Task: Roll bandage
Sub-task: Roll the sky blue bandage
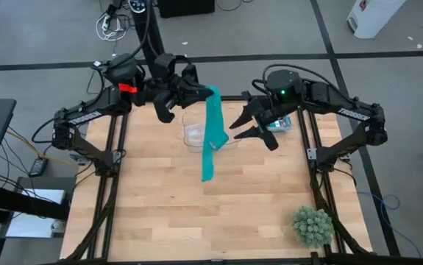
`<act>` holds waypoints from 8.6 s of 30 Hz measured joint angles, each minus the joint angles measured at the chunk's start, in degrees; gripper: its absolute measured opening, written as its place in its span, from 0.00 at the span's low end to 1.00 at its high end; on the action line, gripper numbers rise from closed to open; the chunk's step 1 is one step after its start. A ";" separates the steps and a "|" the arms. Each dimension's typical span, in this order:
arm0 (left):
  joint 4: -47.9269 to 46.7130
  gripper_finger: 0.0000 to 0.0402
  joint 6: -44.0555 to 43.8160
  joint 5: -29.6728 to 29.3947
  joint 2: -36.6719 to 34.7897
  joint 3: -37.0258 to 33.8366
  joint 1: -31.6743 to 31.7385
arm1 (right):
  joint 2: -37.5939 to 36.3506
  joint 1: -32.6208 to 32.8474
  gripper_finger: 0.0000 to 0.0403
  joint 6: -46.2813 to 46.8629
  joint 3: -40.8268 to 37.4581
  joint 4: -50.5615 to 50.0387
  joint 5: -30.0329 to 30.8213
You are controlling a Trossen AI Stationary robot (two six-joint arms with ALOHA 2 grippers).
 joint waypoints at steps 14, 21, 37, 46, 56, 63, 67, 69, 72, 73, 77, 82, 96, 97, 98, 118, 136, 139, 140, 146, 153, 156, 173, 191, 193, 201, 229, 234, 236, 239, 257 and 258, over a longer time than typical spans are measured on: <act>4.46 0.01 -1.29 0.48 -0.04 0.00 0.08 | 1.80 -0.75 0.37 0.26 -0.01 0.79 0.06; 4.50 0.01 -1.49 0.48 -0.04 0.00 0.08 | 1.39 -2.49 0.37 2.57 -0.01 0.74 -0.36; 4.59 0.01 -0.23 -1.47 -0.02 0.00 0.08 | 5.06 0.30 0.37 3.68 -0.01 7.47 -3.79; 3.67 0.01 3.17 -2.76 0.00 0.00 0.08 | 4.43 0.33 0.37 8.58 0.01 12.24 -5.31; 4.74 0.01 6.56 -7.30 0.00 0.00 0.08 | 4.80 0.71 0.37 9.89 0.01 13.01 2.92; 7.62 0.01 8.53 -9.25 0.00 0.00 0.08 | 4.80 0.71 0.37 8.07 0.01 14.12 3.75; 7.56 0.01 9.27 -9.46 0.00 0.00 0.08 | 4.80 0.72 0.31 7.71 0.01 14.93 6.30; 7.56 0.01 9.27 -9.45 0.00 0.00 0.08 | 4.80 0.72 0.24 7.66 0.01 14.93 7.63; 7.52 0.01 9.25 -9.44 0.00 0.00 0.08 | 4.80 0.49 0.09 7.58 0.01 14.93 7.76; 7.46 0.01 9.25 -9.44 0.00 0.00 0.08 | 4.80 0.42 0.05 7.26 0.01 14.93 7.68; 7.34 0.01 9.25 -9.41 0.00 0.00 0.08 | 4.80 0.15 0.03 6.76 0.01 14.78 7.31; 4.00 0.01 7.83 -9.20 -0.43 -0.02 1.07 | 4.74 -0.69 0.01 6.20 0.01 11.41 6.12; 3.12 0.01 6.33 2.29 -0.63 0.00 -0.84 | 2.98 -2.93 0.00 2.83 0.01 7.55 11.63; 2.14 0.02 6.44 2.45 -0.63 0.00 -1.43 | 2.79 -3.29 0.00 2.19 0.01 7.40 12.24; 0.81 0.03 6.79 2.37 -0.63 0.00 -1.97 | 2.54 -3.71 0.00 1.70 0.01 7.77 12.21; -7.70 0.57 6.32 -6.63 0.26 0.00 -4.27 | -2.55 -8.81 0.00 -6.21 -0.01 9.87 10.91; -13.65 0.53 5.77 -10.83 3.54 -0.02 -2.16 | -7.32 -7.56 0.00 7.48 0.01 26.04 -4.98; -14.69 0.54 5.64 -10.97 3.44 -0.01 -1.33 | -7.47 -7.68 0.00 9.32 -0.01 25.85 -7.82; -15.24 0.54 5.65 -10.97 3.32 -0.02 -1.13 | -7.59 -7.72 0.00 9.81 -0.01 25.99 -8.96; -15.73 0.54 7.38 -9.66 3.10 -0.02 -0.99 | -7.90 -7.72 0.00 12.22 -0.01 25.73 -14.27; -18.82 0.53 8.24 -9.13 2.84 -0.02 -0.92 | -8.94 -8.42 0.00 13.67 0.01 25.77 -15.35; -17.91 0.53 8.26 -9.05 2.82 -0.02 -0.96 | -8.55 -8.41 0.00 13.70 0.01 25.57 -15.22; -18.28 0.51 8.53 -14.87 2.95 -0.02 -1.10 | -5.40 -7.55 0.00 16.23 -0.01 28.95 -15.03; -16.02 0.01 13.34 -21.44 1.84 1.90 0.19 | -4.77 -8.61 0.00 17.04 -0.01 28.10 -19.32; -13.87 0.01 15.23 -21.18 1.78 3.20 0.72 | -4.60 -8.39 0.00 16.79 -0.01 26.30 -19.89; -12.01 0.01 20.20 -18.89 1.73 9.40 1.26 | -3.50 -9.61 0.00 14.31 -0.01 12.30 -18.19; -10.98 0.01 24.46 -6.33 2.56 17.99 -3.38 | -3.53 -23.00 0.00 3.53 -0.01 -2.81 22.33; -11.09 0.01 24.44 -3.37 3.00 17.97 -4.62 | -3.53 -27.76 0.00 2.51 -0.01 3.63 25.52; -11.64 0.01 24.44 -2.23 3.08 17.97 -5.18 | -3.53 -29.75 0.00 2.24 -0.01 6.14 25.53; -12.79 0.01 24.41 -1.97 3.34 17.97 -6.09 | -3.55 -32.47 0.00 1.59 -0.01 8.36 25.57; -21.37 0.01 24.37 -1.74 3.76 17.92 -7.96 | -6.58 -38.32 0.00 2.73 -0.01 15.48 5.05; -21.71 0.01 24.42 -1.87 3.76 17.92 -7.92 | -6.99 -38.32 0.00 2.70 -0.01 15.61 3.48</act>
